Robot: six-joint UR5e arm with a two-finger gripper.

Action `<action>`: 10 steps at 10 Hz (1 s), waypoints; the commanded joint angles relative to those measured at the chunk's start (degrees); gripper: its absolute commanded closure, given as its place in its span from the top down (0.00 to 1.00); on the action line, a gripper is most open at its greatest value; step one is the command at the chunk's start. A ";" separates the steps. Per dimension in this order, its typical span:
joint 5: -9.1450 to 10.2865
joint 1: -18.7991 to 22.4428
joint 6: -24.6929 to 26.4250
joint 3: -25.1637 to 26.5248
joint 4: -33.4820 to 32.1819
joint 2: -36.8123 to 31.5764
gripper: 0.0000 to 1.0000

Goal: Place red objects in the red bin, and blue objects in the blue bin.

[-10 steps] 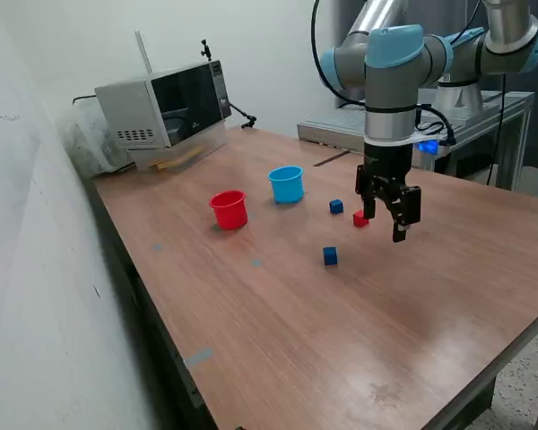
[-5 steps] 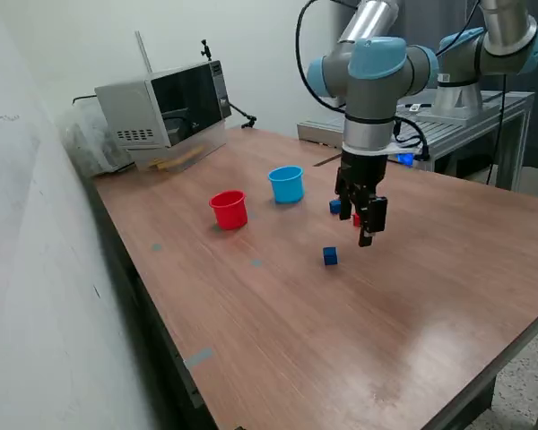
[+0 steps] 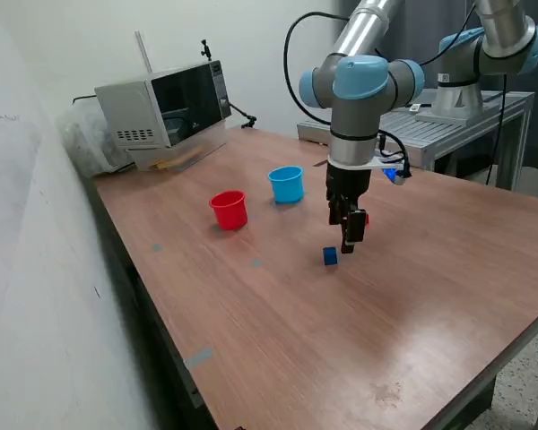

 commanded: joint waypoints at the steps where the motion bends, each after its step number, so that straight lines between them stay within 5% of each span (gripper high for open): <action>1: -0.24 -0.26 0.84 -1.44 0.78 1.47 1.00; 10: -0.06 -0.17 1.10 -4.96 1.57 4.73 1.00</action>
